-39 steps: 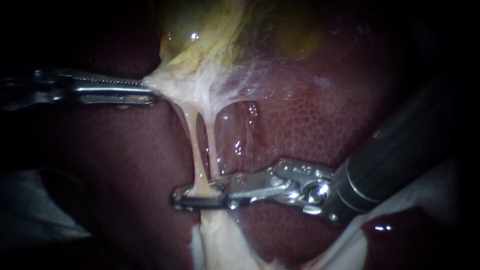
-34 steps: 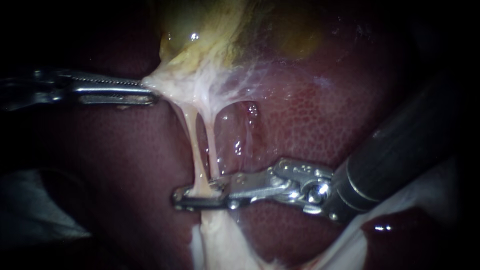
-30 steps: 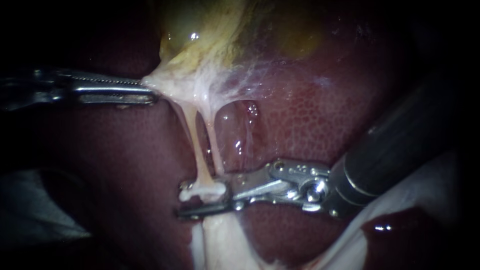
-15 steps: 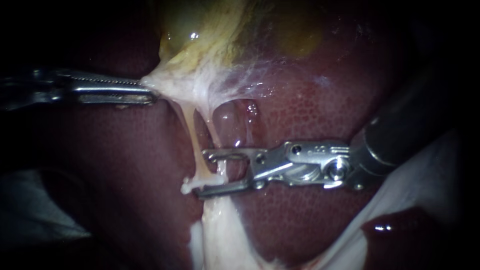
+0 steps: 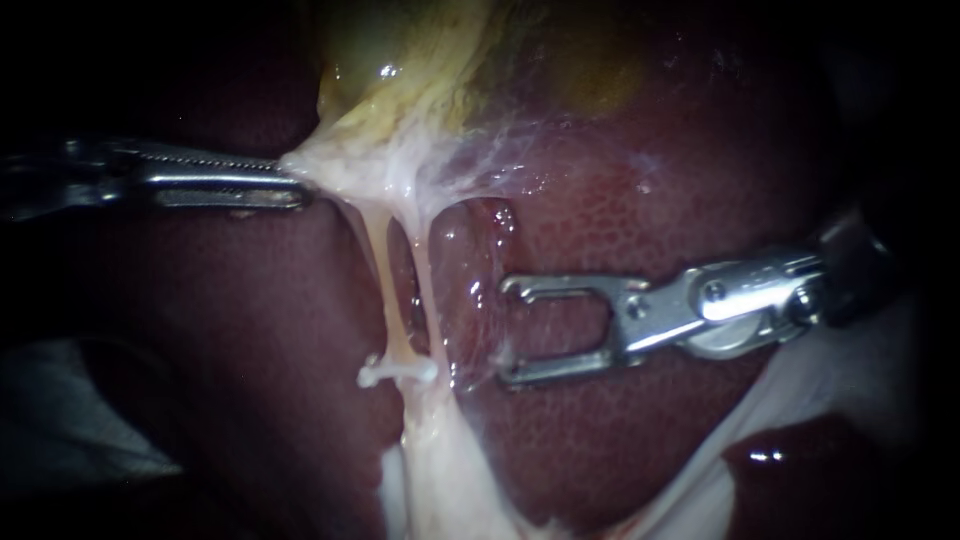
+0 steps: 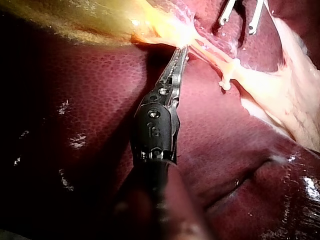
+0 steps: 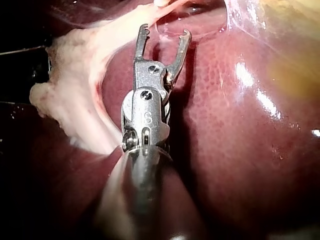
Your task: Going back first clip left tube
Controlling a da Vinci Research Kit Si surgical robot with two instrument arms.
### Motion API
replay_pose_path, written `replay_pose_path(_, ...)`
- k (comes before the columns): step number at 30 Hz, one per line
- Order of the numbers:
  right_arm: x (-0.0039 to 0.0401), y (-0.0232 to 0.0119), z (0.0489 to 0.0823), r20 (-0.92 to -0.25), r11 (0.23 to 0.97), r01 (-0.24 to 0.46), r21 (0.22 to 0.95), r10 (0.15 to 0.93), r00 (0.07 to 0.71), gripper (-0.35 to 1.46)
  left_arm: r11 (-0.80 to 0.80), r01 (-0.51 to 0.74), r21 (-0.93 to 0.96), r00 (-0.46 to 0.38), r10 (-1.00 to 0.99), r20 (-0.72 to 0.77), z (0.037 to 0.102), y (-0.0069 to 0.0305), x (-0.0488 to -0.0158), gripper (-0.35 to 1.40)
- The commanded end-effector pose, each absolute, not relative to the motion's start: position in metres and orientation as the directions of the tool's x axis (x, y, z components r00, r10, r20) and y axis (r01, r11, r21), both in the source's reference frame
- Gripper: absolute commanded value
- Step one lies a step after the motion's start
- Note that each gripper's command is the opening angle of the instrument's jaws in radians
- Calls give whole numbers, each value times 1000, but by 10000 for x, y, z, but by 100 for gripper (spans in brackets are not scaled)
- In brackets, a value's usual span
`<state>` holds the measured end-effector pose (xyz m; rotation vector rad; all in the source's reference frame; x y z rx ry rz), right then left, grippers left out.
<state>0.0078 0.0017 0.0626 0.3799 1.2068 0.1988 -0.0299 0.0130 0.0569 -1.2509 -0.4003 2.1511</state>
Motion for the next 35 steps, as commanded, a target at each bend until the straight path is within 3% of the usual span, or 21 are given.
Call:
replay_pose_path(1,72,19,624,-871,922,51,385,344,350,50,-768,-353,-535,-367,640,-676,569,131,-299,-35)
replay_pose_path(10,36,27,608,-871,923,55,381,338,357,50,-771,-359,-526,-367,635,-680,585,125,-307,-35)
replay_pose_path(22,31,26,606,-869,923,59,381,336,362,50,-778,-351,-520,-373,626,-685,629,121,-340,-35)
replay_pose_path(35,29,23,602,-869,922,64,382,335,364,50,-784,-346,-516,-380,620,-687,636,120,-346,-35)
